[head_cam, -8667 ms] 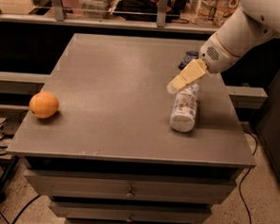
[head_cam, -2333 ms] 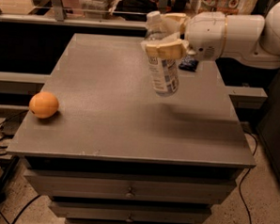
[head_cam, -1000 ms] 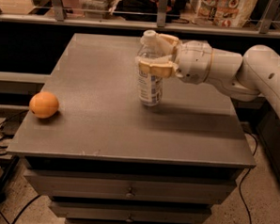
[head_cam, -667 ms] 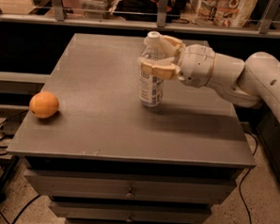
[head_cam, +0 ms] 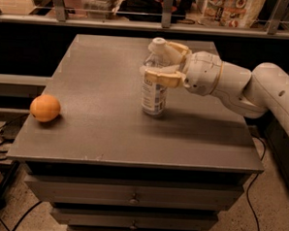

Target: Place blue plastic bottle upright

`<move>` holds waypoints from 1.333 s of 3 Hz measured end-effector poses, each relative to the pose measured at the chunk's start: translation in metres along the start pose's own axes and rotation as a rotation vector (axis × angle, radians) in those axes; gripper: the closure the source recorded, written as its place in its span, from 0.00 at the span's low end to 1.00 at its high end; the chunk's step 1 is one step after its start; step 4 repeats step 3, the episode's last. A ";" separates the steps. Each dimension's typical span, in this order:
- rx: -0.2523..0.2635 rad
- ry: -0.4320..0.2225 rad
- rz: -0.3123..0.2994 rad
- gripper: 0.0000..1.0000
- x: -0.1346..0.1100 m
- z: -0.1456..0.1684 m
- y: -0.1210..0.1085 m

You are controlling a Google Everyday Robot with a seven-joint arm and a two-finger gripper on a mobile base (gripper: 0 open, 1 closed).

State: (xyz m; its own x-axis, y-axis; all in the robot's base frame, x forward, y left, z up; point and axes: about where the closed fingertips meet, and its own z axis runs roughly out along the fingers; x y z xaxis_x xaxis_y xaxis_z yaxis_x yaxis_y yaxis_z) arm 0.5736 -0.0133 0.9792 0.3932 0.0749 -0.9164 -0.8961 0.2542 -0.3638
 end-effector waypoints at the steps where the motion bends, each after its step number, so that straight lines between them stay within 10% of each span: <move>1: 0.014 -0.003 0.013 0.05 0.002 -0.001 0.002; 4: 0.013 -0.004 0.014 0.00 0.002 0.000 0.003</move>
Offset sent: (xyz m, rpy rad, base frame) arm -0.0014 -0.0006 -0.0028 0.0109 0.0125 -0.0094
